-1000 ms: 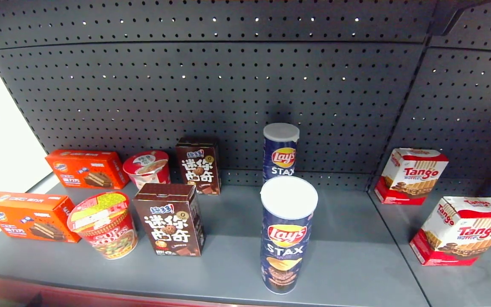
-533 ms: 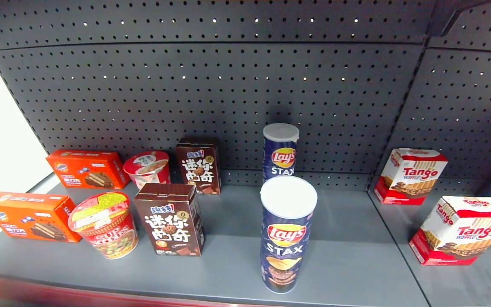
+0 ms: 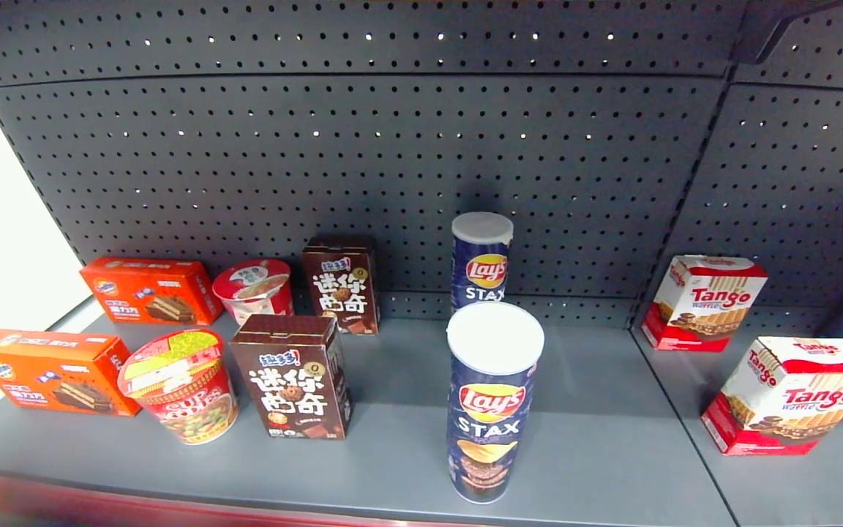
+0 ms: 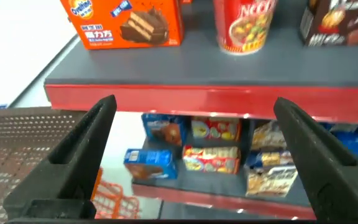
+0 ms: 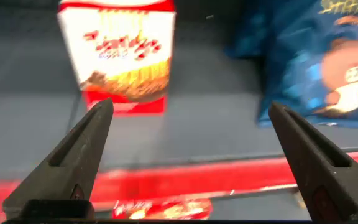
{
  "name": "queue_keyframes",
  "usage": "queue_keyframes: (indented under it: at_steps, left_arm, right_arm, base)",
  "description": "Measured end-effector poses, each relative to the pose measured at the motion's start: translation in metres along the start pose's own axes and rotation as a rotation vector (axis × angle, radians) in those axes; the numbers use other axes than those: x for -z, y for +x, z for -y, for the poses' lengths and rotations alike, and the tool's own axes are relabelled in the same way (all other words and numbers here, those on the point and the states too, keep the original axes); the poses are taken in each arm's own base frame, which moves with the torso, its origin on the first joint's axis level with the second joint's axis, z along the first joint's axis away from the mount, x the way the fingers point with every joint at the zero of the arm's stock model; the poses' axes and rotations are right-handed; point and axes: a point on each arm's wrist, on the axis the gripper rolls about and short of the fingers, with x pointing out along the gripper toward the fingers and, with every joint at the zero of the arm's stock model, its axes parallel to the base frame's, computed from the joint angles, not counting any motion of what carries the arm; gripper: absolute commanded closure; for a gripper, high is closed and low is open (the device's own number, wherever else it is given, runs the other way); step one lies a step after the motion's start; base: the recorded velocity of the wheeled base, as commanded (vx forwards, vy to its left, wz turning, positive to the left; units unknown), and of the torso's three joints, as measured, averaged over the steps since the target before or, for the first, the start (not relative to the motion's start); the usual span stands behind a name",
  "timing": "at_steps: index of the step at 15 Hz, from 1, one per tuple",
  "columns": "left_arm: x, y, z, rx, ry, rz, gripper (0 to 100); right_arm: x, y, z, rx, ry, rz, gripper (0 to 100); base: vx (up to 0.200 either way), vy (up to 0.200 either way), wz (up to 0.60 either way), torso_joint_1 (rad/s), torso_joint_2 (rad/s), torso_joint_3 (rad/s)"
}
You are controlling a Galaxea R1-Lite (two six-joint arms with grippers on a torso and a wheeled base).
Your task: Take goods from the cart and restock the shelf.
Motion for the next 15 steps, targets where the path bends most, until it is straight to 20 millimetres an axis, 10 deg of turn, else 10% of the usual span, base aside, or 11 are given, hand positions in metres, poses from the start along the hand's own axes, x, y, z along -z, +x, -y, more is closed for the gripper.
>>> queue_keyframes:
  at_steps: [15]
  left_arm:
    - [0.003, -0.005, 0.002, 0.069, -0.099, 0.073, 0]
  right_arm:
    - [0.03, -0.025, -0.003, -0.064, 0.136, -0.031, 0]
  base:
    - [0.0, 0.0, 0.0, 0.0, 0.0, 0.0]
